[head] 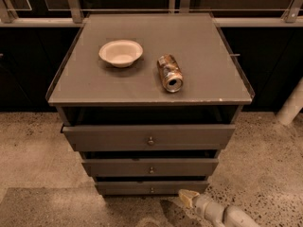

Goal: Close bottom drawer

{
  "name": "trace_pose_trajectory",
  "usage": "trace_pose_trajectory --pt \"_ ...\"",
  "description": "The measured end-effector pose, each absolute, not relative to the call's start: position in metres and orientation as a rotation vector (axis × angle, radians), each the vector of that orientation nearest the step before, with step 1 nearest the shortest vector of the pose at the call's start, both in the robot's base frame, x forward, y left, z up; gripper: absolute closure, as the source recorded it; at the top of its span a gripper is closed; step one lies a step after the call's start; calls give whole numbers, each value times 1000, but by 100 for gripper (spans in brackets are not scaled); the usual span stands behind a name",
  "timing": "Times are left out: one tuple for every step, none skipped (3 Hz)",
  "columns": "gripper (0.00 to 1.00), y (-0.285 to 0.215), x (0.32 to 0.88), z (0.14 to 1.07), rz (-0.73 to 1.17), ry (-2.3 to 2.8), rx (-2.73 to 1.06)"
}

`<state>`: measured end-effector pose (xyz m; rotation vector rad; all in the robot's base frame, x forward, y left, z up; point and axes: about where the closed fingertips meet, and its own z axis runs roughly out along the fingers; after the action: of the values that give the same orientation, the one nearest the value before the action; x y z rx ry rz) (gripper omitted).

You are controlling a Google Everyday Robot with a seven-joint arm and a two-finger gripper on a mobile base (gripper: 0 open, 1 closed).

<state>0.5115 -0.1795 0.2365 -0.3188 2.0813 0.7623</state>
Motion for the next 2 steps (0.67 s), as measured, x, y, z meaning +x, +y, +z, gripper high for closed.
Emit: trace_pose_trajectory --pt "12 -179 512 236 762 2081 -319" --pt "0 -179 512 236 762 2081 -319"
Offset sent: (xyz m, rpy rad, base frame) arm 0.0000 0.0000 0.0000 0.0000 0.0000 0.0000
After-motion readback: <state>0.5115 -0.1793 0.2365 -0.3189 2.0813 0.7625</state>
